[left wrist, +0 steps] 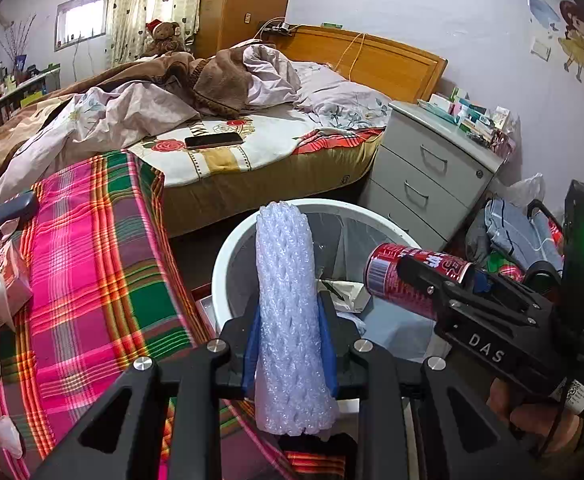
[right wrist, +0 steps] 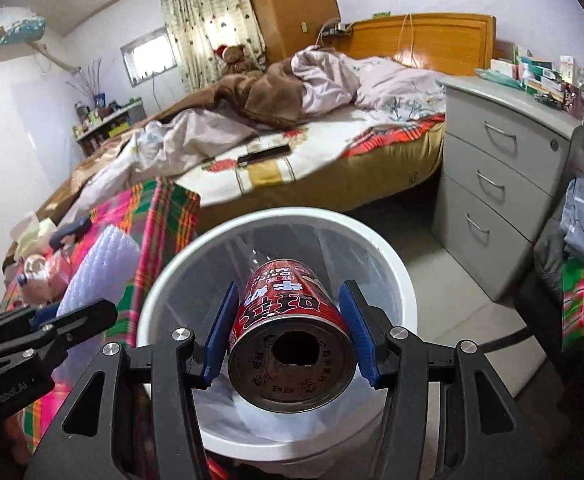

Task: Collect trash
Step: 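Carry foam net and red can over the white wastebasket and open both tools, then move both tools back over the remaining trash on the plaid cloth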

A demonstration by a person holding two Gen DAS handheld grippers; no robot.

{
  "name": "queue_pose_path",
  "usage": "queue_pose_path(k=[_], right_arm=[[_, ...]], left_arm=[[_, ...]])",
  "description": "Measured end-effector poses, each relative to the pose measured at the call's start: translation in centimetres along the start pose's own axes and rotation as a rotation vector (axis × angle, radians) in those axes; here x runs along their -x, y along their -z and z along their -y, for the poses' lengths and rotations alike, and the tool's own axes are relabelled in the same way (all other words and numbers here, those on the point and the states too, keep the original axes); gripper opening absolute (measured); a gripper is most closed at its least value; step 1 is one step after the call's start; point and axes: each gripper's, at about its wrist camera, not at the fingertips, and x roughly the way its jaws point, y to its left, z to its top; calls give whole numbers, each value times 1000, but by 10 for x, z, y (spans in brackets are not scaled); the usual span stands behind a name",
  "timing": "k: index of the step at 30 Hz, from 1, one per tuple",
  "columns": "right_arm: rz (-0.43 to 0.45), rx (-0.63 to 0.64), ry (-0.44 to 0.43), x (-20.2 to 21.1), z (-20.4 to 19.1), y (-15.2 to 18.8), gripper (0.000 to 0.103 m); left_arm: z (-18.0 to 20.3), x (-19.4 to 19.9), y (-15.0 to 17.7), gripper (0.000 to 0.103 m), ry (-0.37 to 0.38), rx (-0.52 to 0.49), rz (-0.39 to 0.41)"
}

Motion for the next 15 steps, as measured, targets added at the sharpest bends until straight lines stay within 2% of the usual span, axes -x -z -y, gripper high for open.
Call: queue_pose_path(k=[2, 3, 4, 5, 6, 9, 15], right_arm=[[-19, 7, 11, -3, 2, 1, 55], [-31, 12, 7, -4, 4, 1, 55], [-38, 15, 3, -5, 5, 1, 55], [-37, 18, 1, -5, 5, 2, 55], [-37, 21, 3, -5, 6, 2, 55], [-29, 23, 9, -4, 7, 1, 60], [-12, 17, 2, 1, 4, 0, 61]], left_arm=[[0, -4, 1, 28, 21, 4, -17], [0, -5, 1, 33, 26, 8, -21], [0, -6, 2, 49, 16, 9, -21], [0, -6, 2, 58, 2, 9, -17], [0, -6, 2, 63, 0, 13, -11], [-3, -3, 2, 63, 8, 30, -8], [-14, 4, 5, 63, -24, 52, 2]])
